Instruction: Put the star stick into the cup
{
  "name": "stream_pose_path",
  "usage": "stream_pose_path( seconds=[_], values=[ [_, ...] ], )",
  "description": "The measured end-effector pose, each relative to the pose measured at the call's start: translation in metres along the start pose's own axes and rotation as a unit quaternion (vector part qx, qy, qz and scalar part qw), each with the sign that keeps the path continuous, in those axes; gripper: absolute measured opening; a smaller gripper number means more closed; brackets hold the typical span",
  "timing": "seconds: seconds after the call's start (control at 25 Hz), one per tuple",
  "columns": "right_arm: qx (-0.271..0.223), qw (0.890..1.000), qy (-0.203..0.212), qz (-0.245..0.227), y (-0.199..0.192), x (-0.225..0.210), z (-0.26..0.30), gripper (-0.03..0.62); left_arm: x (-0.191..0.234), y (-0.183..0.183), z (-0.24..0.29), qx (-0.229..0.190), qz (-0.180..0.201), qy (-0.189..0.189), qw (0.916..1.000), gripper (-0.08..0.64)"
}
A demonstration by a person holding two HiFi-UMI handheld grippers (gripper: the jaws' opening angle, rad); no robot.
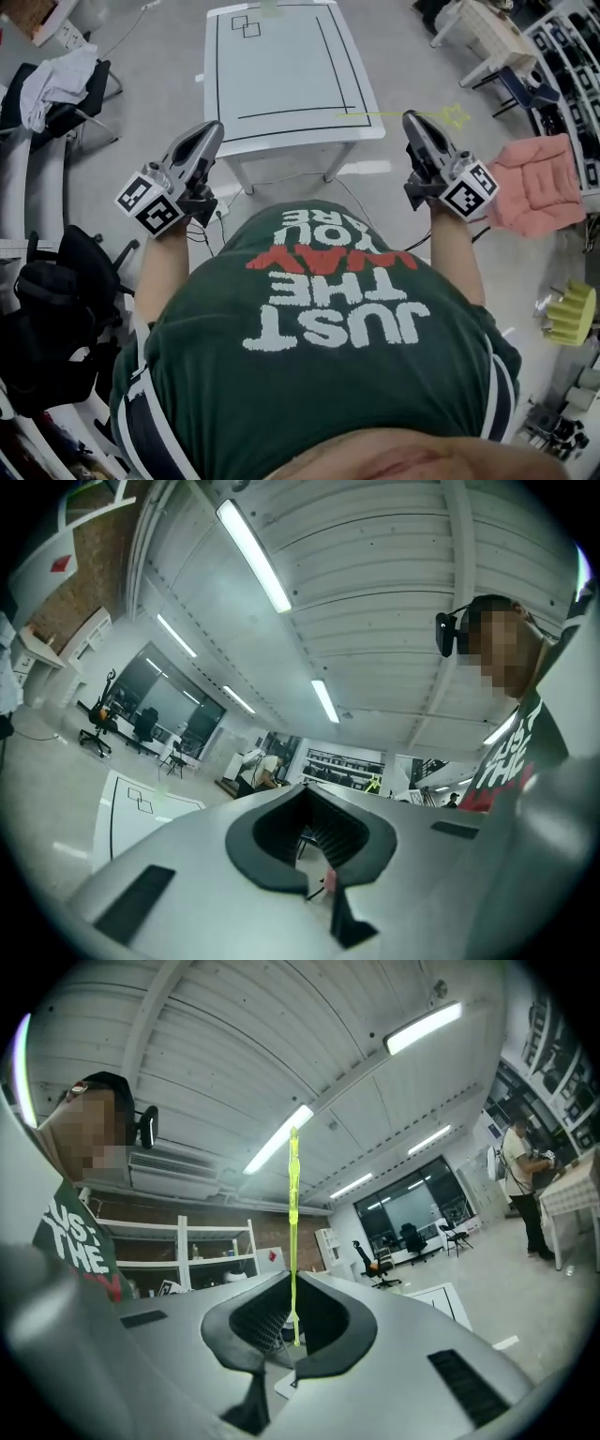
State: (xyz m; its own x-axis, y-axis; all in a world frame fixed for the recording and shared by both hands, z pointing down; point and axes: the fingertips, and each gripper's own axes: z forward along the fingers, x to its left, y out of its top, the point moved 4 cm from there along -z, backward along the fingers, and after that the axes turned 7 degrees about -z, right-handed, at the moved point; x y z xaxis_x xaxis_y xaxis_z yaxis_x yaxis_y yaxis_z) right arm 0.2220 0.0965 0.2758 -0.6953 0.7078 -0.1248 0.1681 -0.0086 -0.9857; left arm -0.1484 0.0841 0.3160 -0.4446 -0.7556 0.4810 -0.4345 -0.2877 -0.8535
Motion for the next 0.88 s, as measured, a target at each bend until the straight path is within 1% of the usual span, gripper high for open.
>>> stream_pose_path(
  seconds=[0.16,0.32,0.56,0.88],
  values=[
    [0.006,1.0,-0.006,0.0,-0.004,0.007,0.061,0.043,0.05,0.03,-0.008,0.005,-0.005,-0.013,0.9999,0.009],
    [0.014,1.0,-0.01,-0.005,-0.008,0.011,0.103,0.043,0.086,0.044,-0.015,0.008,-0.011,-0.021,0.9997,0.009],
    [0.024,0.999,-0.021,-0.007,-0.009,0.006,0.148,0.043,0.127,0.058,-0.025,0.013,-0.024,-0.025,0.9993,0.009],
    [0.041,0.999,-0.013,0.001,-0.021,-0.006,0.19,0.043,0.162,0.064,-0.035,0.012,-0.034,-0.012,0.9993,0.009]
  ],
)
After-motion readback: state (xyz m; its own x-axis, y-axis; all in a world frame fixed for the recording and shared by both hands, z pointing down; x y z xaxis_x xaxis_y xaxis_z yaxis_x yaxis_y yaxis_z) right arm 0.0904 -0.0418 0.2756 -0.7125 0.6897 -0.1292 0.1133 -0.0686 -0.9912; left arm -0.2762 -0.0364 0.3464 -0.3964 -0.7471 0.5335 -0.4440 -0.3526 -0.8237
